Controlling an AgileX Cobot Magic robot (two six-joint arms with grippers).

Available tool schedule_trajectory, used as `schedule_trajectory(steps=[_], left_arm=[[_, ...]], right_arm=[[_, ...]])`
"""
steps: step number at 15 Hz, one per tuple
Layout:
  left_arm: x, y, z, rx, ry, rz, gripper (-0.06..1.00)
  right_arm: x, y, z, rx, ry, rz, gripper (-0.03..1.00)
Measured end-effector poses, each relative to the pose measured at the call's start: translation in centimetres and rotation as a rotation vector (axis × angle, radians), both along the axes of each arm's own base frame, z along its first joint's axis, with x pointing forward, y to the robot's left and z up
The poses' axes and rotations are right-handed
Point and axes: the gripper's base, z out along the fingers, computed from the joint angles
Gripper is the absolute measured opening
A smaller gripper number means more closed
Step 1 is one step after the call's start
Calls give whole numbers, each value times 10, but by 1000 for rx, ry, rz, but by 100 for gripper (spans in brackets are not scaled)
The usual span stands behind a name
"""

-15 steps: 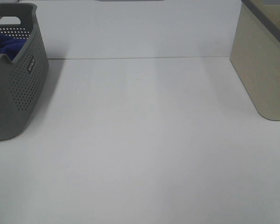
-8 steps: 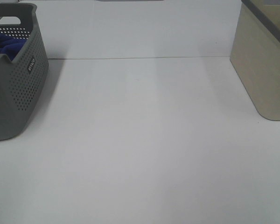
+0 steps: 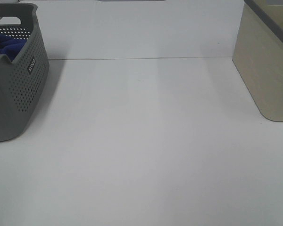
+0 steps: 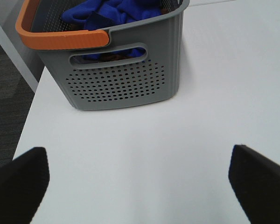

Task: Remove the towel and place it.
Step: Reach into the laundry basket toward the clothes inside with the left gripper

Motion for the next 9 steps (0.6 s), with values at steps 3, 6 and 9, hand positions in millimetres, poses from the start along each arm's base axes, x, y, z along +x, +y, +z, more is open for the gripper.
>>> schedule_trajectory(steps=[3,6,9], left_arm=[[0,0,0,0,0,0,99],[0,0,0,0,0,0,99],[0,0,0,19,1,-9,99]], right_arm=[[0,0,0,0,0,0,71],[0,0,0,0,0,0,71],[0,0,0,0,0,0,71]])
